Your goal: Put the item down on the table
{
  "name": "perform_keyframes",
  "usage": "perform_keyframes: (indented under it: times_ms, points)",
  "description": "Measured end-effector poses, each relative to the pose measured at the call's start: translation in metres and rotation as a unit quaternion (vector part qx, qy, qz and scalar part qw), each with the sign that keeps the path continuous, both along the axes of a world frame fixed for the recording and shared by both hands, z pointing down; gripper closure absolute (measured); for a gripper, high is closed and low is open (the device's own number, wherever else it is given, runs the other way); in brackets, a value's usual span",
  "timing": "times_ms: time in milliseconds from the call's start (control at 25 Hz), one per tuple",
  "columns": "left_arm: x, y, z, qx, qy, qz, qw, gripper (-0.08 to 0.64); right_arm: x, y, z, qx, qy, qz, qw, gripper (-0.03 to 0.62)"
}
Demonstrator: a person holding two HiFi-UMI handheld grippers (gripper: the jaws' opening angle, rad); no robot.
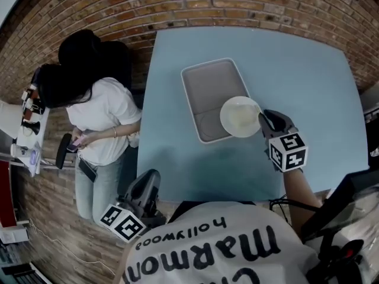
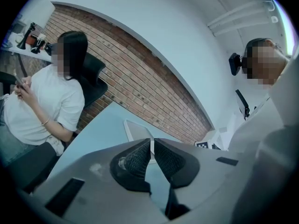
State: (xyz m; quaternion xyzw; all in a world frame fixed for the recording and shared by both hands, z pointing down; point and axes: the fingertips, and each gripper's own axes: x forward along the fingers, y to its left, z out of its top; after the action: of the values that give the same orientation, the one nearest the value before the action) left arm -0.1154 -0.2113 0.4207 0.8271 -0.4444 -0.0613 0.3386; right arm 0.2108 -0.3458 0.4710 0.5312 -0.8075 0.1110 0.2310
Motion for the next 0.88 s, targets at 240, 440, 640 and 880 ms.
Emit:
perform_keyframes:
  times_ms: [240, 440, 640, 880]
  points:
    - [0.032, -0.026, -0.015, 0.035, -0.022, 0.085, 0.9955, 0.531, 0.004, 0.042, -0.036, 0.006, -0.098, 0.045, 0.994, 0.564]
    - [0.059, -0.039, -0.035, 0.102, -0.058, 0.151, 0.9816, 0.531, 0.01, 0.068, -0.063, 0.002, -0.179, 0.076, 0.981, 0.565]
    - [0.083, -0.041, -0.045, 0.127, -0.052, 0.196, 0.971, 0.531, 0.002, 0.096, -0.075, 0.02, -0.155, 0.077, 0.985, 0.565]
    - [0.108, -0.038, -0.062, 0.144, -0.024, 0.21, 0.9668, 0.531, -0.01, 0.11, -0.075, 0.017, -0.156, 0.056, 0.986, 0.565]
